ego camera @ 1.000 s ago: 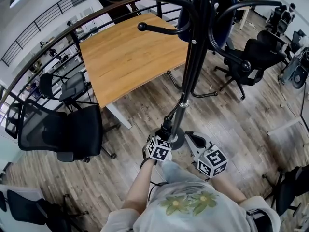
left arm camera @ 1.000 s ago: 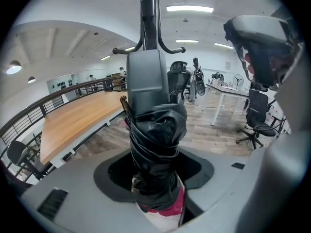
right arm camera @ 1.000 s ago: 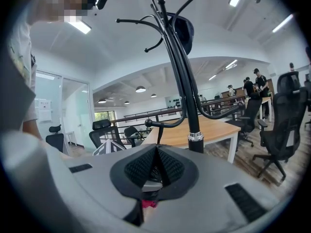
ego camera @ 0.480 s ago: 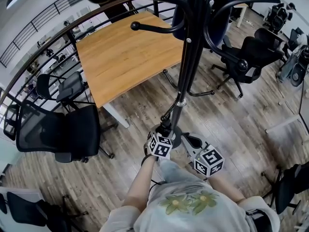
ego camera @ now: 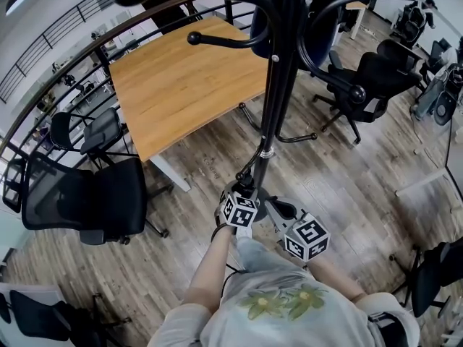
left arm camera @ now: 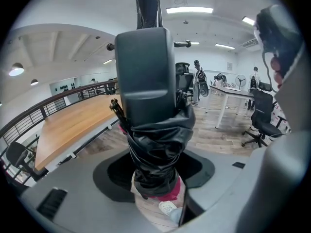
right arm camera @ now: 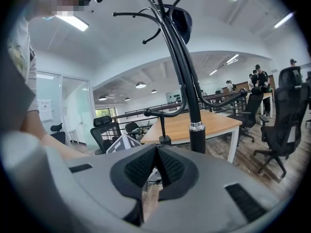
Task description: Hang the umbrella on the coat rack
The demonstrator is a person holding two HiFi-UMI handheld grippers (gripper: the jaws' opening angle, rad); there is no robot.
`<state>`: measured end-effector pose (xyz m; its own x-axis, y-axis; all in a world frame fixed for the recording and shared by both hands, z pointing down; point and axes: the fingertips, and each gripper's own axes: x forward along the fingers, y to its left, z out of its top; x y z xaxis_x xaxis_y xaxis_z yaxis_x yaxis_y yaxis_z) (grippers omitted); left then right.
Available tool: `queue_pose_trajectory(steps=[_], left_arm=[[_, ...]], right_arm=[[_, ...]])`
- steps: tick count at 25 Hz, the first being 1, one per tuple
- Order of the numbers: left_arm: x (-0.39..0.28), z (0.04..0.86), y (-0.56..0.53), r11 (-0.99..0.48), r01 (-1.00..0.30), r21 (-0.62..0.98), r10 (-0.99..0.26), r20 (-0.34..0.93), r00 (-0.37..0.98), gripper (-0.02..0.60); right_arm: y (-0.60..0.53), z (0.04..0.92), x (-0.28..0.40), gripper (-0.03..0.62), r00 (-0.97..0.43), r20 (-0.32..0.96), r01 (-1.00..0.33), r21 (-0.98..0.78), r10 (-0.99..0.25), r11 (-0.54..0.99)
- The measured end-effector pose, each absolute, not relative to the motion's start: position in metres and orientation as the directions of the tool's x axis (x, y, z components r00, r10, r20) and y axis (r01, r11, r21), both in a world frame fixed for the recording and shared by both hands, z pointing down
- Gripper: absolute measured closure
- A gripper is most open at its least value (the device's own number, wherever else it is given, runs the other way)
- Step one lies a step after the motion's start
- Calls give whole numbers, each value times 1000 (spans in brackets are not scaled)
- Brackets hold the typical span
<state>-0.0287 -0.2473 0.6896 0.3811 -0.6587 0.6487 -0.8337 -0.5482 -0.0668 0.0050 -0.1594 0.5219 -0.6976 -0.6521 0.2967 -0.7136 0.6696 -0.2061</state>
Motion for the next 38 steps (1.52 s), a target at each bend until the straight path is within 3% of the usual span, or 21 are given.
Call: queue_pose_trajectory(steps=[6,12,21,26,32,35,38], left_arm=[[-27,694,-244,-562,-826,-26,-617,679,399,324],[-31,688,-234,-569,-821,32,-594,675,438,261],[-66,623,-214,-482,-875,38,-724,545,423,262],[-83,566,-203,-422,-906,27,-816,424,393,326],[-86,530,-187,-380,-925,17,-871,330,364,466],[-87,523,-182,-345,-938,40,-893,295,341,578],[-83,517,-173,-345,-936,74,-894,276,352,578]], right_arm=[[-167,525,3,589,-689,299,-721,-196,-660,665],[-172,529,-5,589,-692,309,-717,-189,-653,671],[-173,533,-6,589,-682,315,-725,-180,-660,664],[-175,529,-5,589,-679,297,-731,-180,-672,658],[-172,517,-6,589,-683,255,-728,-162,-685,666],[-170,510,-6,591,-688,232,-724,-158,-687,671],[-166,505,-7,591,-694,218,-719,-157,-686,677]])
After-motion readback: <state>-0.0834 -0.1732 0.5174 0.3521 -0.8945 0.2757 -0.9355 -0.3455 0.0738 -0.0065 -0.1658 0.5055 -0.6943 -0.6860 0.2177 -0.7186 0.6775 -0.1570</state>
